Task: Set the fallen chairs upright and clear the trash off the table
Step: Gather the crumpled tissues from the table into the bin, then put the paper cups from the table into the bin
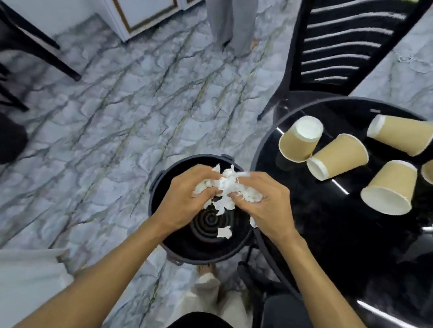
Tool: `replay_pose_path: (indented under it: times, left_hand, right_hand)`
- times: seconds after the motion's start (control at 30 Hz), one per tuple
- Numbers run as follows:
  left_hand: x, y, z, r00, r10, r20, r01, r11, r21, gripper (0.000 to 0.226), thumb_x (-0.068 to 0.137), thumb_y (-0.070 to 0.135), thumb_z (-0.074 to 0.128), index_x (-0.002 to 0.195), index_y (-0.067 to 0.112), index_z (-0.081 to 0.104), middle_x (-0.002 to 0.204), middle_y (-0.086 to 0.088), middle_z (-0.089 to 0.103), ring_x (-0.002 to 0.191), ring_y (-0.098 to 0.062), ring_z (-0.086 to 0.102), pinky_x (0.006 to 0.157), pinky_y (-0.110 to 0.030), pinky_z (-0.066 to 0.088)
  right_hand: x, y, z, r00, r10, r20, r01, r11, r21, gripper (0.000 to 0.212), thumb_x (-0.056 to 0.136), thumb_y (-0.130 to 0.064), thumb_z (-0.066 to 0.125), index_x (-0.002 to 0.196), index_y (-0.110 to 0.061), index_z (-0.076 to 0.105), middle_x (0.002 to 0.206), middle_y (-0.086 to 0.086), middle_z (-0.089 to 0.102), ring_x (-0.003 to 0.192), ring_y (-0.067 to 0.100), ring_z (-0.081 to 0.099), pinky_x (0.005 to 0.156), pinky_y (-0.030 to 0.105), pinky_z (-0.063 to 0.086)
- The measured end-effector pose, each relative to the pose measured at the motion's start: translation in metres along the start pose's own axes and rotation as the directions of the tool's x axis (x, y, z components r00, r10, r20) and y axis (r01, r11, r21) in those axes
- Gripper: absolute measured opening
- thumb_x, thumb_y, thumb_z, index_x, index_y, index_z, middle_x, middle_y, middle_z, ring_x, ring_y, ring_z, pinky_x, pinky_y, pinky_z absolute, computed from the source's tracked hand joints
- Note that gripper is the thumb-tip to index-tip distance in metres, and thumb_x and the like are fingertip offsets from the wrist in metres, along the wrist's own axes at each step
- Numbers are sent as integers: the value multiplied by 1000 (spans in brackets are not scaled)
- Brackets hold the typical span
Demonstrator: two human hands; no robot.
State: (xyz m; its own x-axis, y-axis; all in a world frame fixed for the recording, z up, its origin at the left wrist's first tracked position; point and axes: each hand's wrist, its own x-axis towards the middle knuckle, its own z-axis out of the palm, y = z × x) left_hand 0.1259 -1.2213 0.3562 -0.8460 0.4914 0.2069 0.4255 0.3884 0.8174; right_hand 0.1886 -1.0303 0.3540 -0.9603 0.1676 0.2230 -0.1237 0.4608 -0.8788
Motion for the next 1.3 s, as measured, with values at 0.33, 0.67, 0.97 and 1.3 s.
replay_pose_path:
  times: [0.33, 0.67, 0.97, 1.3]
  left_hand:
    - [-24, -129, -14, 964, -244, -102, 245, 970, -11, 22, 93, 24, 58, 108, 11, 68, 105, 4, 66, 100, 0, 60, 89, -12, 41]
    - [-90, -274, 69, 728, -599, 334, 499, 796, 342, 67, 96, 63, 38, 155, 36, 21, 166, 3, 13, 153, -20, 0, 121, -49, -4]
    - [-95, -244, 47, 730, -615, 297, 571, 788, 229, 56, 100, 52, 43, 153, 35, 30, 162, 5, 25, 152, -15, 12, 123, -48, 11]
    - [-60, -133, -1, 862, -447, 240, 397, 888, 230, 52, 102, 42, 47, 151, 27, 38, 160, 4, 31, 150, -14, 19, 122, -41, 17]
  right_hand:
    - [32, 66, 131, 985, 78, 153, -73, 997, -41, 28, 77, -22, 79, 104, -16, 74, 103, -15, 64, 99, 9, 62, 90, 14, 45]
    - [-24, 210, 201, 687, 512, 516, -267, 838, -476, 67, 87, -39, 70, 147, -27, 43, 156, 2, 37, 148, 24, 24, 121, 47, 13]
    - [-29, 178, 179, 755, 507, 416, -363, 851, -379, 34, 87, -18, 72, 120, -14, 68, 131, 2, 62, 128, 19, 50, 97, 3, 21]
    - [-8, 64, 119, 855, 380, 352, -277, 910, -308, 33, 91, -25, 67, 124, -22, 65, 138, -5, 57, 131, 12, 45, 93, -7, 14]
